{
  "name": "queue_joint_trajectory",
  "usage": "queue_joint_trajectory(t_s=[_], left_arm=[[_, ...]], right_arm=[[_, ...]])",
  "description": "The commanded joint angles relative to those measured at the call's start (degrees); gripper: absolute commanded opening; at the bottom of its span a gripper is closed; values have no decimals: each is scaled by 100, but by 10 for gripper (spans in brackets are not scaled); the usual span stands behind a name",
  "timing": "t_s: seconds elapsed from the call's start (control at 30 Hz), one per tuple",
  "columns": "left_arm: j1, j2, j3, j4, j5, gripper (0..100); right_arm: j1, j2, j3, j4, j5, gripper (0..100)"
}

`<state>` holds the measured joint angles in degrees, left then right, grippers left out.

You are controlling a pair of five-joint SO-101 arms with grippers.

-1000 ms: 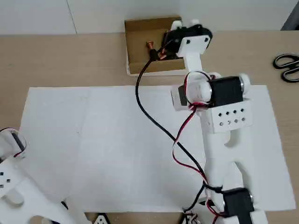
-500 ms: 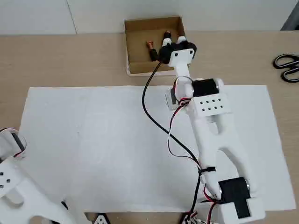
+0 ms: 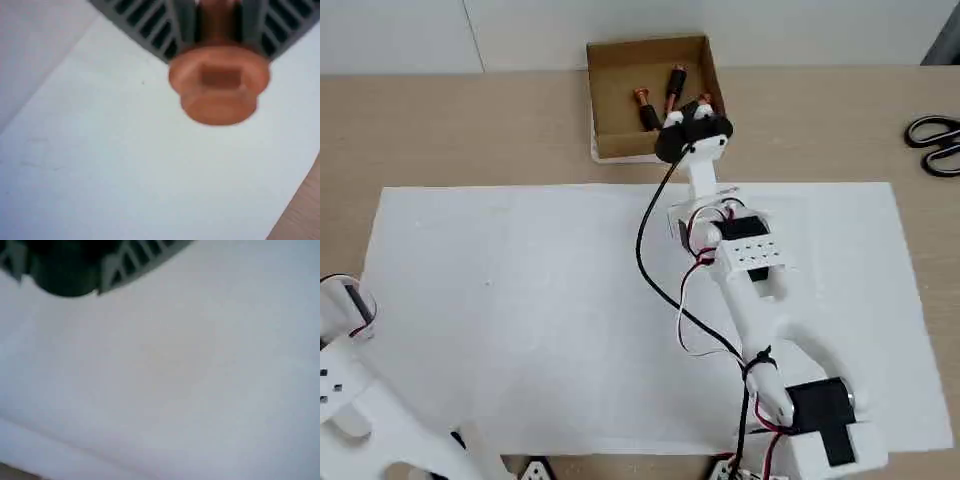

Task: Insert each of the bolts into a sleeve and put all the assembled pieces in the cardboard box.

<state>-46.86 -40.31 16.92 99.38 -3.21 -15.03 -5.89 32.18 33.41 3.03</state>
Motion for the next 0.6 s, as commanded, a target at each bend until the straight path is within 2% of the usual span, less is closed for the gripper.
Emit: queue_joint_trajectory(t_s=[0.0, 0.13, 0.4, 0.57], left_arm=[[26, -141, -22, 97, 18, 5], [26, -141, -22, 97, 18, 5], [26, -141, -22, 97, 18, 5], [26, -141, -22, 97, 18, 5]], right_arm=[[22, -48, 35, -180, 35, 8], [-31, -31, 176, -189, 53, 20], [-75, -40, 615, -127, 70, 249], [-75, -84, 571, 40, 70, 259]])
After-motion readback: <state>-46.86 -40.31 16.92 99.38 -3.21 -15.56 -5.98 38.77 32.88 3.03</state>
